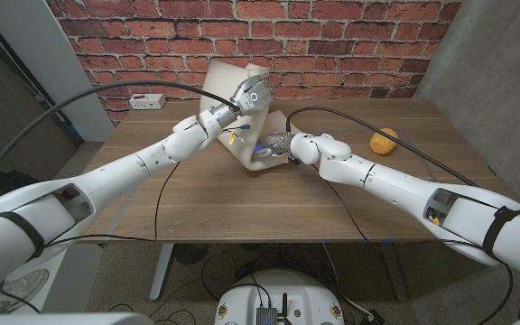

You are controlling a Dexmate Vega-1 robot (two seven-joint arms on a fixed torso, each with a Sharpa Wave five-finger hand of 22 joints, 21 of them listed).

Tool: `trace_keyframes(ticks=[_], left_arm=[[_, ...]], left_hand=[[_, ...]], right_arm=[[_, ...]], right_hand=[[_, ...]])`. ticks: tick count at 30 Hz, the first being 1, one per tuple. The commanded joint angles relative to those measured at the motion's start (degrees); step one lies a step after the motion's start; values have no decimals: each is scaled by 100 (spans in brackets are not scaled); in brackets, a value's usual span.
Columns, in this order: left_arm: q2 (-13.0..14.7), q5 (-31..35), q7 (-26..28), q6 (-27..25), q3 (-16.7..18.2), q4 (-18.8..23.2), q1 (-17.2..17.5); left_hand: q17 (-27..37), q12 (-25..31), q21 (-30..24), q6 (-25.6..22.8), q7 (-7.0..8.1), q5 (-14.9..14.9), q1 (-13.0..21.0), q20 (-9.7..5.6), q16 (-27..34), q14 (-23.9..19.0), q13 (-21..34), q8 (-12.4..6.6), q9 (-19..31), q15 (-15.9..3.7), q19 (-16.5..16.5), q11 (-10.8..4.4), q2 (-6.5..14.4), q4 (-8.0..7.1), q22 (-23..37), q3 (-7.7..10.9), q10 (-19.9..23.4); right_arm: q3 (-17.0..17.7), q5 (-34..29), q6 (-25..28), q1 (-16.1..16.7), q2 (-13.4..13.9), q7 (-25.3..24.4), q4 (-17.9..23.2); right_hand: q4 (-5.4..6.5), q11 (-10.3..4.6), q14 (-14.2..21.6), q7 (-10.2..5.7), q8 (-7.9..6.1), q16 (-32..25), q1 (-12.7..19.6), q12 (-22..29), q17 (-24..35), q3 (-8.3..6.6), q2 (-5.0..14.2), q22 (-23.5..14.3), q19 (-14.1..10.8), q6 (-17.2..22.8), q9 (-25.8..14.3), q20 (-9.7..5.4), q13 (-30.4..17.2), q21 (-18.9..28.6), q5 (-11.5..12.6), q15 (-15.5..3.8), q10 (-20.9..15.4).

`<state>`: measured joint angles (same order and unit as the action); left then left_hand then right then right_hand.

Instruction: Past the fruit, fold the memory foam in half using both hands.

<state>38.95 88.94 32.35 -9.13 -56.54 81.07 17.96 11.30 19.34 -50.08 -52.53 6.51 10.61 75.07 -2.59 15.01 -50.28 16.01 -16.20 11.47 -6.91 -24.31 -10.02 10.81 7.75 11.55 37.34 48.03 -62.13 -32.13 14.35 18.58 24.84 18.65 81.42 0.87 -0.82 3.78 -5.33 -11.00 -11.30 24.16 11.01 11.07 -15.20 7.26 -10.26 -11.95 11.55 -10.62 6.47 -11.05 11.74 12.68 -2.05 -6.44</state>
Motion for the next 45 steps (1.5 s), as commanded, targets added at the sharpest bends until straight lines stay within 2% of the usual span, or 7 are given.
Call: trace_keyframes(ticks=[1,19,26,30,35,40,45], left_arm=[[-562,-788,672,-328,-246,-748,-41],[-1164,-2305,1505,314,-631,-1754,-291],[-1164,-2451,1621,384,-777,-1812,-392],[-1131,-2472,1636,396,-836,-1758,-423],[-1099,-2518,1630,455,-872,-1702,-444],[-1106,-2550,1642,499,-901,-1725,-458],[-1113,-2577,1644,538,-924,-1728,-463]], left_hand=[[-6,-66,-84,111,-8,-12,66,-870,-73,76,-10,70,14,-641,27,15,-22,53,-5,12,-65],[-32,-235,-200,337,-31,-28,36,-866,-197,221,-77,258,21,-633,104,83,-42,63,-58,-4,-211],[-32,-251,-220,319,-55,-29,27,-857,-206,225,-88,266,22,-635,112,90,-44,63,-67,-6,-205],[-32,-265,-234,302,-53,-30,23,-856,-209,218,-95,270,24,-636,117,86,-46,66,-74,-8,-205],[-31,-270,-252,285,-50,-30,18,-854,-211,211,-104,276,25,-635,122,104,-48,69,-81,-9,-178],[-30,-277,-268,258,-40,-30,14,-852,-213,201,-112,279,27,-635,126,104,-49,72,-87,-10,-159],[-29,-285,-282,269,-48,-30,13,-849,-211,188,-118,293,27,-637,127,95,-50,76,-91,-10,-151]], right_arm=[[-21,14,-22,-49,-50,-13,-104],[672,1140,-444,178,86,-78,-105],[1184,2197,-945,372,89,-164,-379],[1016,1608,-503,453,218,-715,43],[899,1093,-158,554,261,-1254,286],[1001,903,-36,770,273,-1893,407],[1119,579,116,1078,164,-2940,462]], right_hand=[[-12,-8,-36,-20,-8,-28,4,41,22,0,9,-30,14,17,-25,15,-10,18,-30,-87,-6],[-158,15,-15,11,-8,-25,158,45,1,-54,14,-27,-36,23,-23,39,-8,33,-23,-52,-5],[106,267,33,94,3,-76,-626,54,65,552,-613,-36,-22,-13,-30,512,-16,18,-55,174,-19],[13,289,30,129,-30,-66,-475,59,44,490,-529,-34,55,36,-24,568,-12,-13,17,192,-53],[-522,210,-215,69,-79,42,305,68,-19,117,-239,-27,661,239,-13,367,-2,-152,44,118,-167],[-644,50,-824,39,-50,95,358,47,-5,119,-201,-9,1764,337,-16,490,-8,-221,-12,240,-188],[-710,22,-1182,-10,-44,84,457,-6,-2,23,-24,2,2187,385,-20,553,-13,-167,-24,275,-37]])
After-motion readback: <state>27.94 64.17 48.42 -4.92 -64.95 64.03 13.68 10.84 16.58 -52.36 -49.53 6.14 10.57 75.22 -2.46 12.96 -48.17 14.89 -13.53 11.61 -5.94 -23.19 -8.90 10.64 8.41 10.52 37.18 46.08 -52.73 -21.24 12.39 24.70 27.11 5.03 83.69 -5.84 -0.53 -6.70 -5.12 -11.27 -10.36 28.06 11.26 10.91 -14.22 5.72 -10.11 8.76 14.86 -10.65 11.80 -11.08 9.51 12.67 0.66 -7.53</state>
